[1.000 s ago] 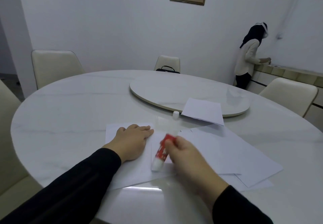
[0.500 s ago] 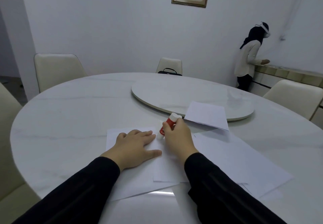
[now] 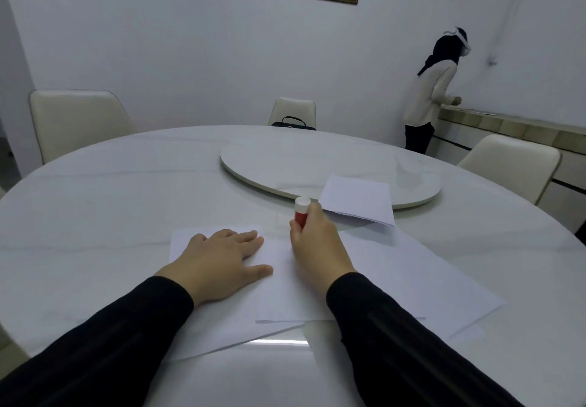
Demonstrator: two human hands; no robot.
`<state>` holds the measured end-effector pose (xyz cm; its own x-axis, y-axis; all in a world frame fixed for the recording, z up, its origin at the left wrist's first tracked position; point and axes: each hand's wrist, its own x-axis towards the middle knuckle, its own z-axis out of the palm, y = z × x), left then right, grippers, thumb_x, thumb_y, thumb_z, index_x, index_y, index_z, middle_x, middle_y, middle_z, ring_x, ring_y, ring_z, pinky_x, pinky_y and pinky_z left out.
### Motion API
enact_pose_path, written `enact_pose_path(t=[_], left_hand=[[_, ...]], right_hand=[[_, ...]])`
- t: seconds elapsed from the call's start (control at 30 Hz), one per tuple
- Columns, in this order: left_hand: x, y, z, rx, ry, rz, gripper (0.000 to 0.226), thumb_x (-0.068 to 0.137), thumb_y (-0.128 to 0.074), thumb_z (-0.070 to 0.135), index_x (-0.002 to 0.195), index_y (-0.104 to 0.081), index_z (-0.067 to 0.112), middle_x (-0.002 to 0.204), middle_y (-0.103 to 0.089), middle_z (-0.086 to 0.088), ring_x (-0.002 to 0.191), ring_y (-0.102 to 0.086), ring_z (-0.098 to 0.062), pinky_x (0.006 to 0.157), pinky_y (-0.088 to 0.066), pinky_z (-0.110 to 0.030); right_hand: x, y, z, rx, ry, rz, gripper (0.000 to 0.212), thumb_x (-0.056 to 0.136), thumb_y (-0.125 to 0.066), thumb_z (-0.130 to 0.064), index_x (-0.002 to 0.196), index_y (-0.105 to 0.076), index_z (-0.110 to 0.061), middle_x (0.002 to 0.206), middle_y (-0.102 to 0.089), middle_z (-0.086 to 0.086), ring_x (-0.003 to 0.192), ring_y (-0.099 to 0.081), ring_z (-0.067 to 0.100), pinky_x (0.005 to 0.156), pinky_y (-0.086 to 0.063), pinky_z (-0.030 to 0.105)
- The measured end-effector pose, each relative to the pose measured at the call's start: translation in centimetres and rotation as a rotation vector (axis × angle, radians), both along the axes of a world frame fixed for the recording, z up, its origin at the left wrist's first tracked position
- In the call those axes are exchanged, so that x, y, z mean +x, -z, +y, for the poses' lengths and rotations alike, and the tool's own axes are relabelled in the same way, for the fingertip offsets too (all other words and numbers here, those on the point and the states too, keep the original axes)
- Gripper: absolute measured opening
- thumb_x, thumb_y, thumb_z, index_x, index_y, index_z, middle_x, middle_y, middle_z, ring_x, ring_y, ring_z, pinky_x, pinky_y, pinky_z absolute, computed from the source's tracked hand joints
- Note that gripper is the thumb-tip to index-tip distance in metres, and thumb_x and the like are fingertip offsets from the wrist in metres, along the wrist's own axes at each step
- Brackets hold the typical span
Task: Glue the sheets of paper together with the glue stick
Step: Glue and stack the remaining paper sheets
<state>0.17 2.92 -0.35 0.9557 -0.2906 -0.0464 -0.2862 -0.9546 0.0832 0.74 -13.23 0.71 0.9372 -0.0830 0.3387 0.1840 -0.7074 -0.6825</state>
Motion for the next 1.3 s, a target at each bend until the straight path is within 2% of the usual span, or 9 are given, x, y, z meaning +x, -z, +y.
enact_pose_path(t=[0.17,0.5,0.6,0.7,0.87,0.97,1.1,1.23,1.3], left_hand=[[-0.1,0.1,0.1,-0.02,-0.008,-0.001,0.067,0.087,-0.028,0.067,0.147,-0.016,0.04,0.157,-0.009,0.023,0.145,-0.01,-0.008,0.113,-0.015,-0.04],[-0.1,-0.5,-0.1,-0.06,-0.037,0.043,0.068,0.085,-0.034,0.068,0.146,-0.019,0.041,0.156,-0.013,0.023,0.144,-0.011,-0.009,0.113,-0.013,-0.04],[-0.1,-1.2,-0.5,-0.079,-0.066,0.081,0.067,0.084,-0.043,0.064,0.144,-0.026,0.038,0.154,-0.021,0.02,0.142,-0.015,-0.01,0.111,-0.016,-0.04],[-0.1,-2.2,-1.3,-0.081,-0.103,0.108,0.065,0.083,-0.052,0.057,0.14,-0.031,0.033,0.151,-0.026,0.015,0.139,-0.019,-0.014,0.107,-0.021,-0.04],[0.0,-3.9,-3.8,0.004,-0.061,0.059,0.072,0.085,-0.06,0.03,0.145,-0.021,0.031,0.154,-0.02,0.008,0.141,-0.017,-0.02,0.109,-0.025,-0.04],[0.1,-4.6,-5.6,-0.083,0.069,0.029,0.06,0.086,-0.049,0.003,0.136,-0.039,0.035,0.139,-0.039,0.008,0.127,-0.037,-0.016,0.094,-0.038,-0.027],[0.0,-5.0,-6.8,-0.026,0.135,0.092,0.05,0.086,-0.037,-0.002,0.104,-0.067,0.035,0.099,-0.05,0.011,0.093,-0.053,-0.013,0.074,-0.041,-0.02],[0.2,-5.2,-6.1,0.003,0.107,0.064,0.041,0.09,-0.038,0.001,0.103,-0.068,0.026,0.099,-0.052,0.009,0.092,-0.051,-0.013,0.079,-0.04,-0.021],[0.3,-5.1,-6.8,-0.137,0.092,-0.05,0.024,0.094,-0.046,0.018,0.108,-0.064,0.024,0.109,-0.058,0.006,0.094,-0.051,-0.013,0.083,-0.041,-0.023]], right_hand=[[0.0,-0.5,-4.9,0.036,0.042,0.063,0.015,0.097,-0.046,-0.023,0.095,-0.037,-0.011,0.094,-0.052,0.007,0.081,-0.048,0.023,0.061,-0.033,0.028],[0.4,-0.5,-11.3,0.039,0.176,0.122,0.026,0.096,-0.046,-0.026,0.11,-0.047,-0.004,0.1,-0.057,0.009,0.083,-0.052,0.025,0.069,-0.036,0.029],[0.5,0.2,-12.3,0.299,0.24,0.115,0.027,0.095,-0.049,-0.028,0.113,-0.05,-0.008,0.101,-0.057,0.007,0.078,-0.053,0.02,0.066,-0.037,0.03],[0.4,0.8,-13.6,0.702,0.319,0.123,0.025,0.095,-0.05,-0.032,0.108,-0.055,-0.011,0.083,-0.058,0.005,0.063,-0.051,0.015,0.057,-0.039,0.028],[0.7,1.1,-14.3,0.871,0.346,0.078,0.026,0.095,-0.049,-0.032,0.104,-0.055,-0.008,0.071,-0.056,0.004,0.058,-0.048,0.015,0.061,-0.037,0.027],[0.4,1.0,-14.1,0.877,0.335,0.065,0.024,0.095,-0.05,-0.032,0.104,-0.055,-0.01,0.076,-0.057,0.002,0.057,-0.048,0.013,0.058,-0.036,0.025],[-0.2,0.8,-13.5,0.797,0.26,0.033,0.021,0.095,-0.053,-0.028,0.106,-0.057,-0.011,0.083,-0.062,0.0,0.056,-0.049,0.012,0.053,-0.037,0.022],[-0.5,0.6,-13.0,0.707,0.229,0.038,0.019,0.092,-0.056,-0.03,0.104,-0.058,-0.016,0.097,-0.065,0.005,0.056,-0.052,0.012,0.056,-0.039,0.023],[-0.6,0.5,-12.7,0.7,0.21,0.041,0.021,0.091,-0.058,-0.031,0.106,-0.06,-0.016,0.098,-0.066,0.006,0.056,-0.053,0.012,0.056,-0.038,0.023]])
